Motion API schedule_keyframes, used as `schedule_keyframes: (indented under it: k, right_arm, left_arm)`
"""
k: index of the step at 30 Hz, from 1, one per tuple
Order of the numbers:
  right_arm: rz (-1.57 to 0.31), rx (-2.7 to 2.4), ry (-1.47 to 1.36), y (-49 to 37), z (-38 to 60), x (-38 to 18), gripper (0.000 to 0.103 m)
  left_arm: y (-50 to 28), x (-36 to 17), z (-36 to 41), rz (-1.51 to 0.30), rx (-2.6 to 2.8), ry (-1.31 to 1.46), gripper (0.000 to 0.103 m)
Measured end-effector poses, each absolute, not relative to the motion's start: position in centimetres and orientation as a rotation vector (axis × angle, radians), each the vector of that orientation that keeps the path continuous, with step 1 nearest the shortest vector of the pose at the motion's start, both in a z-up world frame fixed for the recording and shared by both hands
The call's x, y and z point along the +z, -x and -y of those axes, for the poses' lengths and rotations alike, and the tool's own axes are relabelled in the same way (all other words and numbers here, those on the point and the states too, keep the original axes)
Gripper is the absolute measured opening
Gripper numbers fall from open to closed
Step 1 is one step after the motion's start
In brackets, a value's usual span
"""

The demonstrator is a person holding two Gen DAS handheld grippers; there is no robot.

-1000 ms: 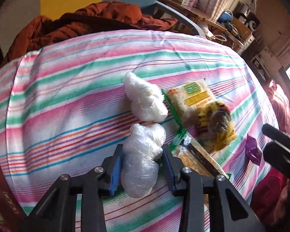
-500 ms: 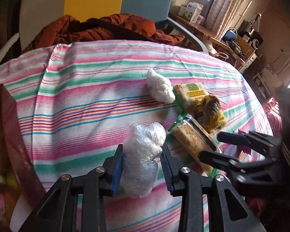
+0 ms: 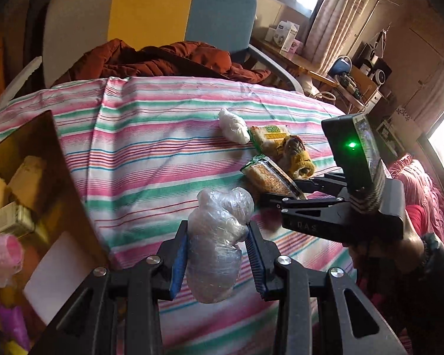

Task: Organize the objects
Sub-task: 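Grasp the green-ended cracker packet with the right tool while the left tool holds the bag, then lower the bag and cracker packet into the gold tray and open both tools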

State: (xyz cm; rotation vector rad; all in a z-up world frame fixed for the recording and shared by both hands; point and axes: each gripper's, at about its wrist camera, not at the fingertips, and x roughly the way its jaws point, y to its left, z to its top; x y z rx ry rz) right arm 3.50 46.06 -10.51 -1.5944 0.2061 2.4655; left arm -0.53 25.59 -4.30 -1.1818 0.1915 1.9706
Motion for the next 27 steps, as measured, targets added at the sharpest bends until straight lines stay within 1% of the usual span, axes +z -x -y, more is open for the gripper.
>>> schedule_keyframes:
  k: [7,13,16,23,27]
  right_arm:
    - [-0.215,2.532,1.541,-4.5,-44.6,-9.1,0.044]
    - [-0.315,2.59,1.488,-5.1,-43.0,-7.4,0.044]
    - [-0.335,2.637,1.463,-5.2,-41.3,-6.1,0.044]
    - [-0.315,2.803,1.417,-3.5,-35.7,-1.8,0.044]
    - [-0.264,2.894,1.424,-1.1,-31.4,-0.1,0.044]
  left_arm:
    - [0.8,-2.0,-19.8,-0.104,2.063,1.159,0.037]
    - [2.8,-1.6,-14.0,-0.014,2.171,1.183,0.037]
    - [3.6,-1.8,-11.2,0.037,2.219,1.198,0.037]
    - [5.4,-2.2,-5.9,0.129,2.321,1.219,0.037]
    - [6.6,-1.6,-4.5,0.157,2.379,1.188,0.038]
